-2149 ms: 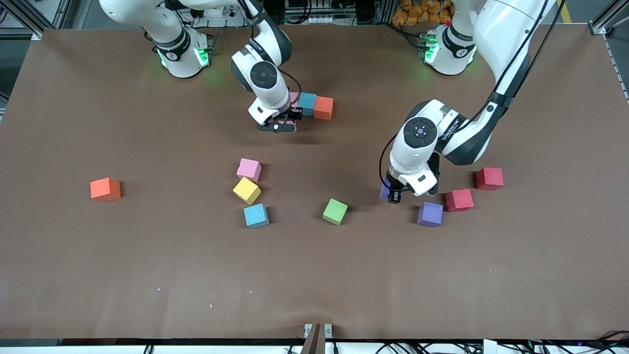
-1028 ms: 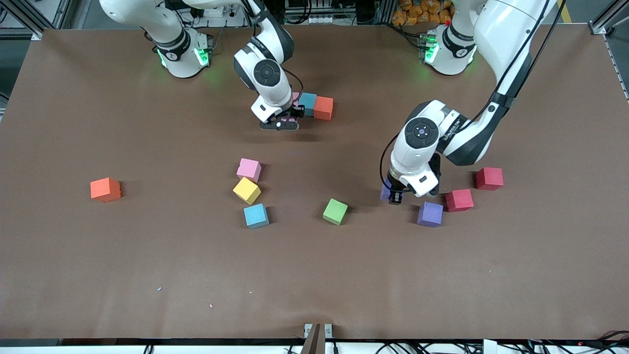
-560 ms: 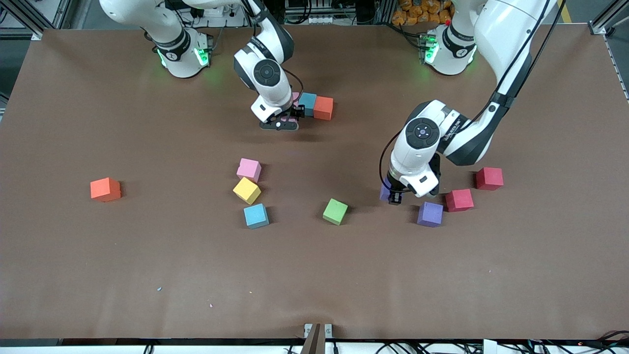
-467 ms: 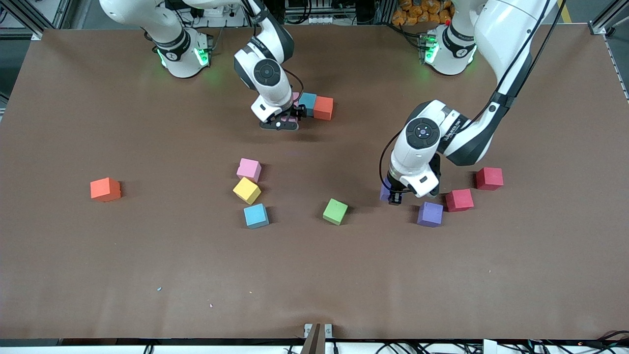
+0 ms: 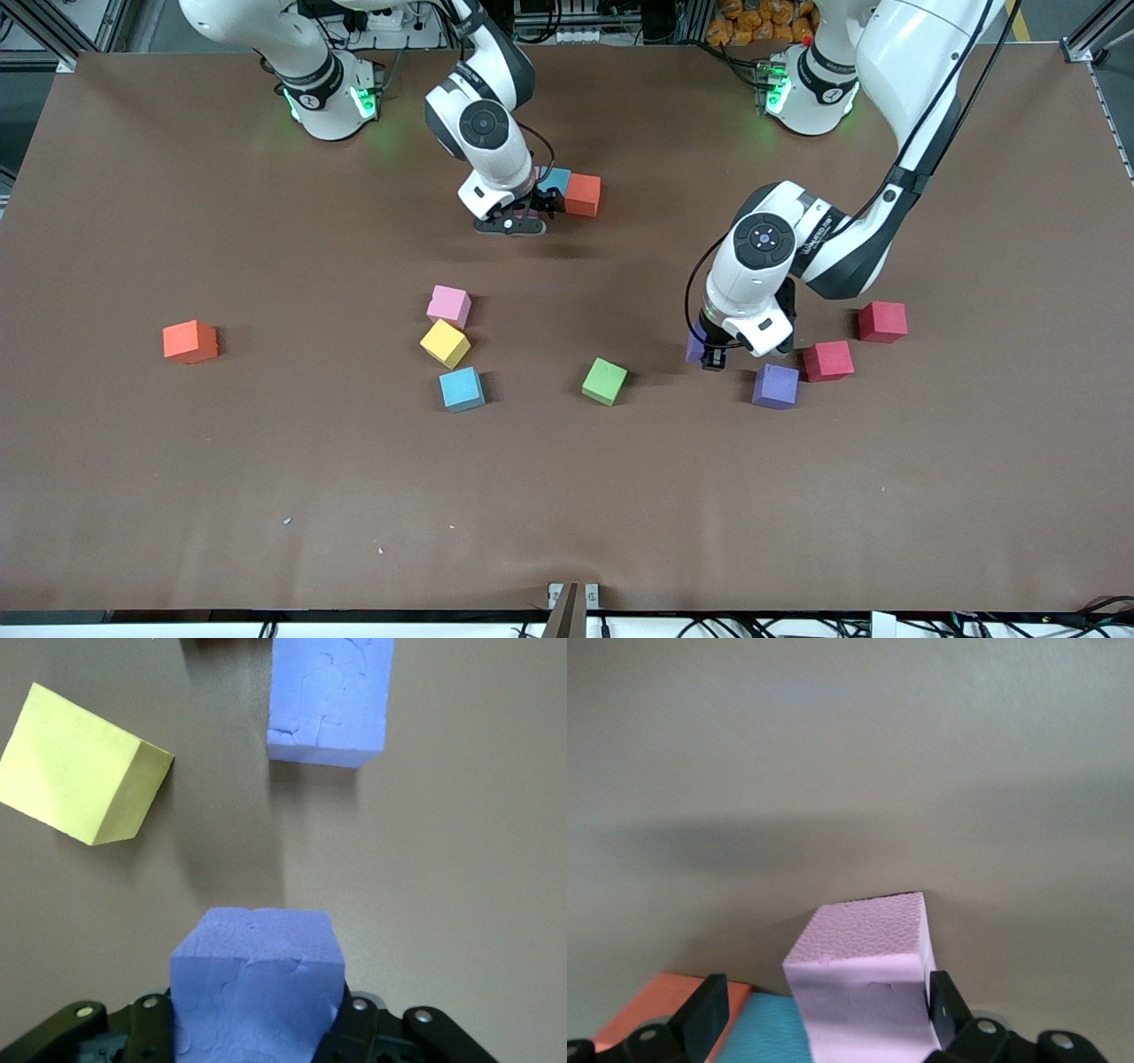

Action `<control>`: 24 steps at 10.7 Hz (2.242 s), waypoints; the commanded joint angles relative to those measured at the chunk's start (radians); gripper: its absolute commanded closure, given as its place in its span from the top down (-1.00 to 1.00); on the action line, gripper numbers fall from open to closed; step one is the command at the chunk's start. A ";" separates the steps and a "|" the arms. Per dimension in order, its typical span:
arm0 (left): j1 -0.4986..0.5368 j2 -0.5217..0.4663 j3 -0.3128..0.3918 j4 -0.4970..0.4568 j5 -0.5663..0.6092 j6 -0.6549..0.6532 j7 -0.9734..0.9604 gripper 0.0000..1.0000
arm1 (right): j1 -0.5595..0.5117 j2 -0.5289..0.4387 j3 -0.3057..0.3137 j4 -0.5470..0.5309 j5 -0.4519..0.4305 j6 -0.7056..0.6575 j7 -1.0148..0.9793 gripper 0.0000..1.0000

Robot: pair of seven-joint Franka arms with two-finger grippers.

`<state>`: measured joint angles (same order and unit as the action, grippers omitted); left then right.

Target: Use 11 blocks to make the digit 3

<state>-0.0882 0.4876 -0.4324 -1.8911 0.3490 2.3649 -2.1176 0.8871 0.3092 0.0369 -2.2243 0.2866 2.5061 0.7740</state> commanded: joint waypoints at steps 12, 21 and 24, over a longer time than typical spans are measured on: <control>0.033 -0.004 0.004 0.070 -0.077 -0.042 0.013 -1.00 | -0.241 0.039 -0.124 0.238 -0.304 -0.236 -0.405 1.00; 0.055 0.002 0.003 0.089 -0.125 -0.070 0.016 -1.00 | -0.270 0.142 -0.124 0.175 -0.302 -0.079 -0.081 0.96; 0.057 -0.004 -0.002 0.109 -0.162 -0.073 0.013 -1.00 | -0.270 0.151 -0.124 0.175 -0.302 -0.078 -0.091 0.35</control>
<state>-0.0330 0.4879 -0.4267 -1.8090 0.2165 2.3168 -2.1176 0.6266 0.4595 -0.0973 -2.0432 -0.0158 2.4180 0.6804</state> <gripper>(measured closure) 0.436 0.137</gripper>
